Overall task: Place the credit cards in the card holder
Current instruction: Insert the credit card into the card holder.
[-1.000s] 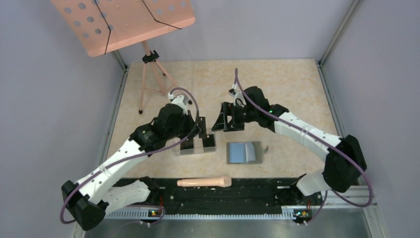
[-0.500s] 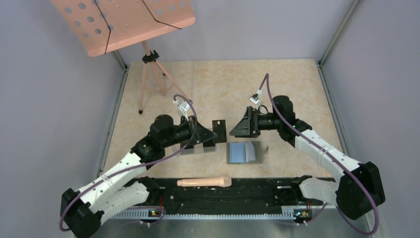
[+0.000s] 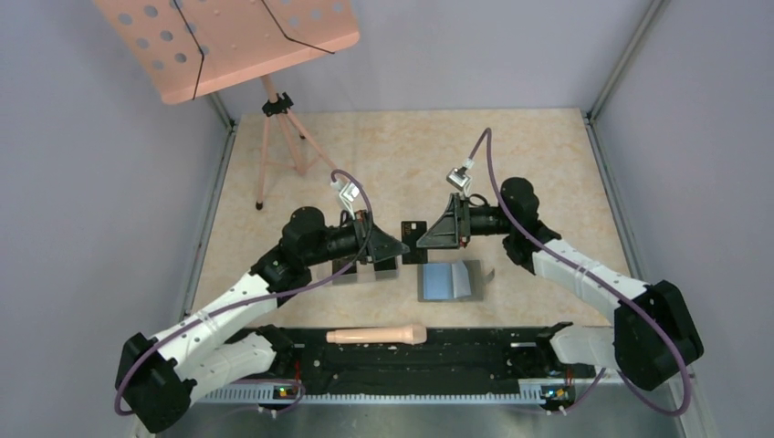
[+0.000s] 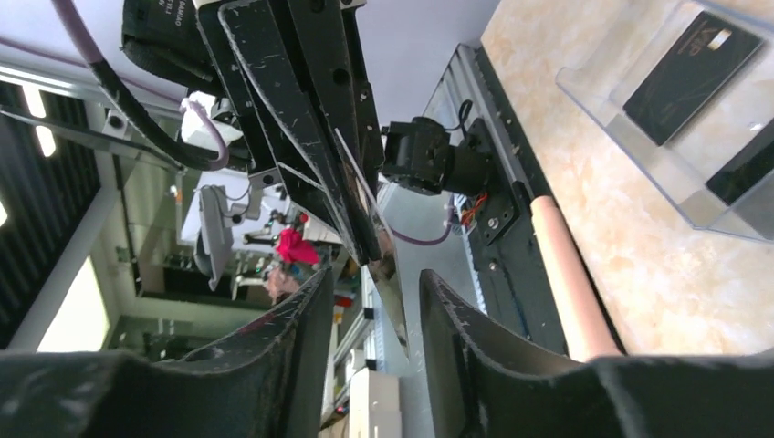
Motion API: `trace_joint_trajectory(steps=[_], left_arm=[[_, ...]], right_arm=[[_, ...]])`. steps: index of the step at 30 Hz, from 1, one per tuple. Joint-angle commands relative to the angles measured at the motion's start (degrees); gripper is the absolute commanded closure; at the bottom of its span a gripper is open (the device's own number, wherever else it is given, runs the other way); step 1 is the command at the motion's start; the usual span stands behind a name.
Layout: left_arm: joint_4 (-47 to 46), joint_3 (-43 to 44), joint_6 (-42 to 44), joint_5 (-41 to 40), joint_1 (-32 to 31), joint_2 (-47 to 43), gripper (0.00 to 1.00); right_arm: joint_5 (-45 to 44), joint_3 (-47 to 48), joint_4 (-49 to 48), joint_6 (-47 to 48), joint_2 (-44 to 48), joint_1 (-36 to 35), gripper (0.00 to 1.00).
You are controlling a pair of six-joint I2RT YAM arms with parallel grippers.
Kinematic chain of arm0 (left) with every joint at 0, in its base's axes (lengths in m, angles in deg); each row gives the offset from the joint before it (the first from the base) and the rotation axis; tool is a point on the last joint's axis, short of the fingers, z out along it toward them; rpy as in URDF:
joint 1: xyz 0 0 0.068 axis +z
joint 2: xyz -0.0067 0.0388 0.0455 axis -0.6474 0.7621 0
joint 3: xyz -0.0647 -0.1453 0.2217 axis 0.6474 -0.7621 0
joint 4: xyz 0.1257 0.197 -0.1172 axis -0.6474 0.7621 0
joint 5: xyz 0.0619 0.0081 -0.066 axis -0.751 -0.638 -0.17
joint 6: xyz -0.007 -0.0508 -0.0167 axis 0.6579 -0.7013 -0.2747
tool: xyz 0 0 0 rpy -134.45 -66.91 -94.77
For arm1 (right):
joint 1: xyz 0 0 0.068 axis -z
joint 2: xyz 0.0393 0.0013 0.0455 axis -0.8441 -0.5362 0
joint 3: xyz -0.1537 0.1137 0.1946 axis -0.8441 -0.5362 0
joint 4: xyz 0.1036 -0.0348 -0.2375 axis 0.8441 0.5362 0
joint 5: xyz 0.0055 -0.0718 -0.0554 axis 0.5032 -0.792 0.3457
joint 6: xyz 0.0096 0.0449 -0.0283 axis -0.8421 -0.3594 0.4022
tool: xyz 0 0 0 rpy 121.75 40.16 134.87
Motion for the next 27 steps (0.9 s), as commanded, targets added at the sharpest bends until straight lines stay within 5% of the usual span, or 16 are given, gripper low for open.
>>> trace_joint_trajectory(steps=[1, 7, 12, 15, 27], left_arm=[[-3.85, 0.51, 0.08, 1.21, 0.37, 0.86, 1.00], [-1.12, 0.99, 1.20, 0.12, 0.42, 1.34, 1.00], [3.55, 2.15, 3.09, -1.97, 0.55, 2.19, 0.64], [5.09, 2.52, 3.48, -2.84, 0.55, 3.71, 0.50], [22.41, 11.39, 6.05, -4.10, -1.20, 24.97, 0.39]], right_arm=[[1.20, 2.01, -9.54, -3.58, -2.76, -2.49, 0.66], [-0.87, 1.76, -10.89, -3.17, -3.10, -2.59, 1.00], [-3.69, 4.95, 5.55, 8.23, -2.37, -2.62, 1.00], [-7.30, 6.43, 17.23, 15.42, -2.17, -2.12, 1.00], [-17.09, -4.08, 32.43, 26.51, -0.43, 4.71, 1.00]])
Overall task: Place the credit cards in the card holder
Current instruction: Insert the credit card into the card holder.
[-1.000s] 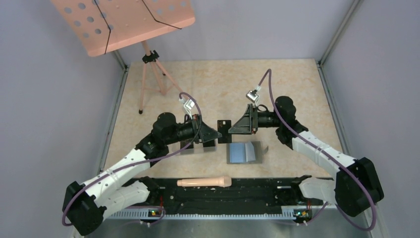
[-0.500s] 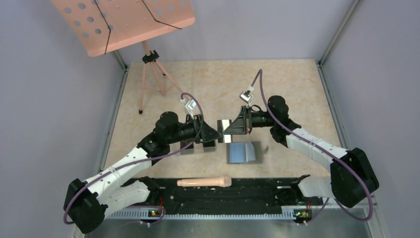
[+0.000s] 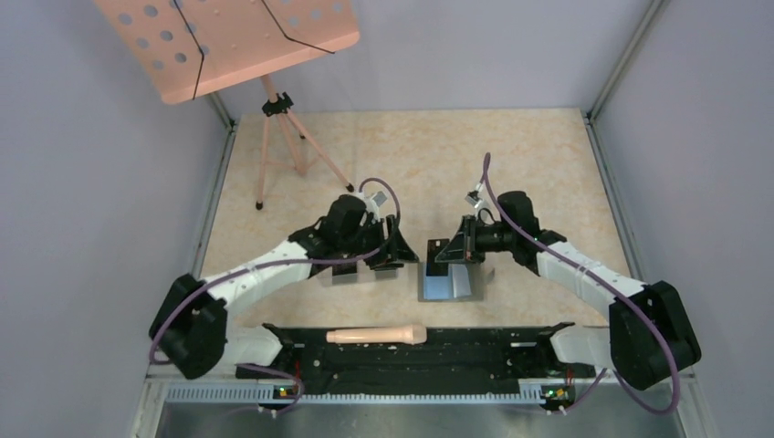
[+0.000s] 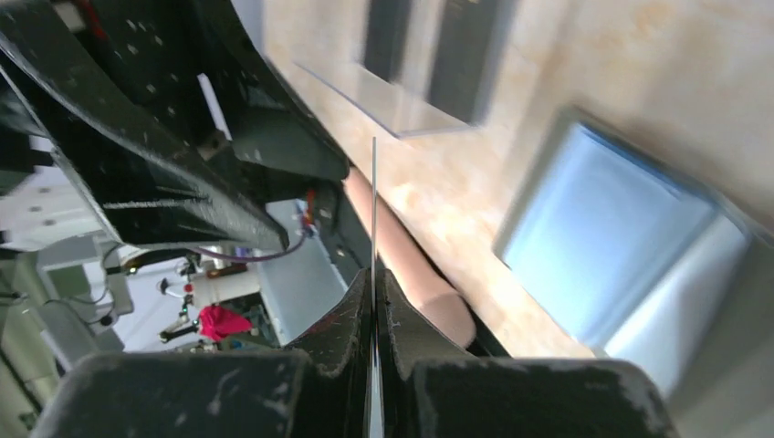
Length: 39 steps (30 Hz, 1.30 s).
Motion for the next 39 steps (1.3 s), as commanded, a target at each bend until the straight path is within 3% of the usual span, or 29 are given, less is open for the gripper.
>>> trace_joint_trajectory(steps=[1, 15, 23, 34, 39], left_arm=[[10.37, 7.92, 3.60, -1.67, -2.07, 10.27, 0.40], [24.97, 28.21, 7.31, -15.31, -8.49, 31.31, 0.62], [26.12, 27.41, 6.06, -16.60, -8.98, 35.94, 0.80], [25.50, 25.00, 5.73, -15.81, -9.03, 37.65, 0.99], [25.10, 24.53, 5.71, -15.37, -9.25, 38.29, 1.00]], right_arm=[[-5.80, -1.95, 7.66, 8.07, 0.51, 0.59, 1.00], [-19.91, -1.46, 17.42, 14.28, -3.86, 0.74, 1.00], [-21.18, -2.61, 18.30, 14.15, -1.26, 2.92, 1.00], [-15.78, -5.70, 10.02, 11.51, -2.79, 3.78, 1.00], [-13.93, -6.79, 6.14, 9.03, -4.31, 3.99, 1.00]])
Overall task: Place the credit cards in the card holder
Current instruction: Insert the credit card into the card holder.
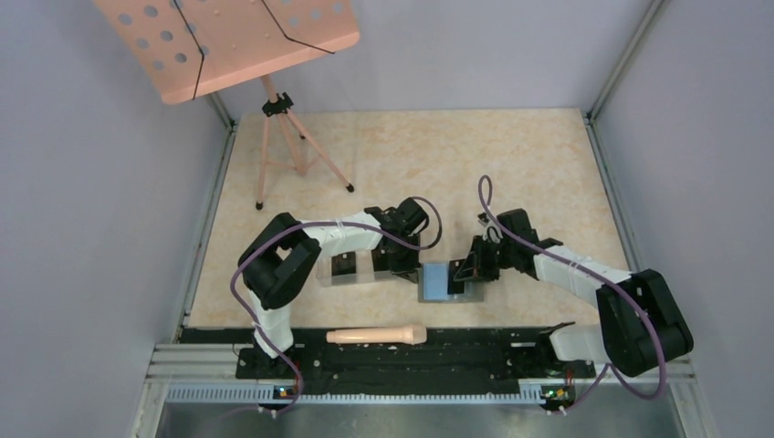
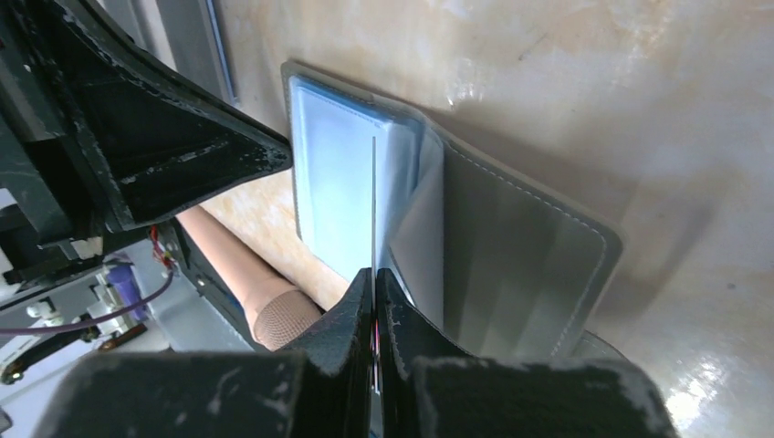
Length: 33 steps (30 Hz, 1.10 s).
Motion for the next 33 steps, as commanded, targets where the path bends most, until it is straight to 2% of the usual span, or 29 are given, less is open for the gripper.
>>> trace_joint_trajectory(steps=[1, 13, 27, 33], left_arm=[[-0.49, -1.28, -0.11, -0.18, -0.42, 1.45, 1.00], [-0.66, -1.93, 0.32, 0.03, -0.65, 1.91, 1.00], [-0.33, -1.84, 1.21, 0.00, -0.64, 1.93, 1.00], [-0.37, -1.92, 1.51, 0.18, -0.64, 2.03, 1.00]], right_arm=[[3.01, -0.91, -6.70, -2.61, -1.12, 0.81, 1.00], [2.00, -2.06, -8.15, -4.10, -3.75, 0.86, 1.00], [0.00, -3.17, -3.74, -9.81, -3.08, 1.45, 1.00], [3.92, -3.07, -5.67, -9.31, -5.38, 1.49, 1.00]])
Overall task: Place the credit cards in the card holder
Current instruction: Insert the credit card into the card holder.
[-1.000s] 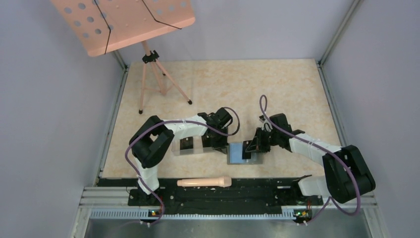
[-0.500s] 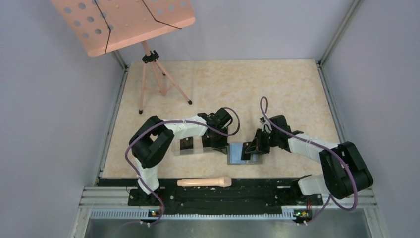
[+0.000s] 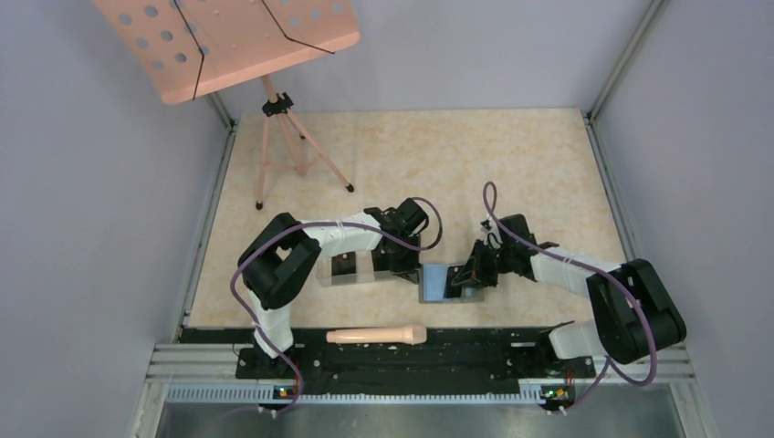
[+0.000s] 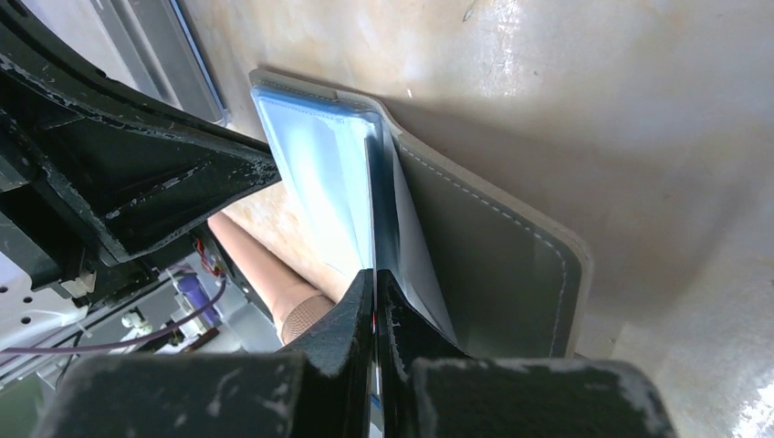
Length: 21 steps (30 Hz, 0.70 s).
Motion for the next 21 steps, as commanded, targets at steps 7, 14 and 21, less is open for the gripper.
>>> trace_joint_trajectory(steps=[7, 14, 21], left_arm=[[0.27, -1.18, 1.72, 0.05, -0.58, 2.37, 1.00], [0.31, -0.89, 1.82, 0.36, -0.62, 2.53, 1.00], [1.58, -0.96, 1.22, -0.63, -0.66, 1.92, 1.00]], right_arm=[[6.09, 0.79, -1.53, 1.52, -5.76, 0.68, 1.00], [8.57, 3.65, 0.70, 5.12, -10.29, 0.68, 1.00], [6.15, 7.66, 6.76, 8.01, -9.31, 0.71, 0.82]])
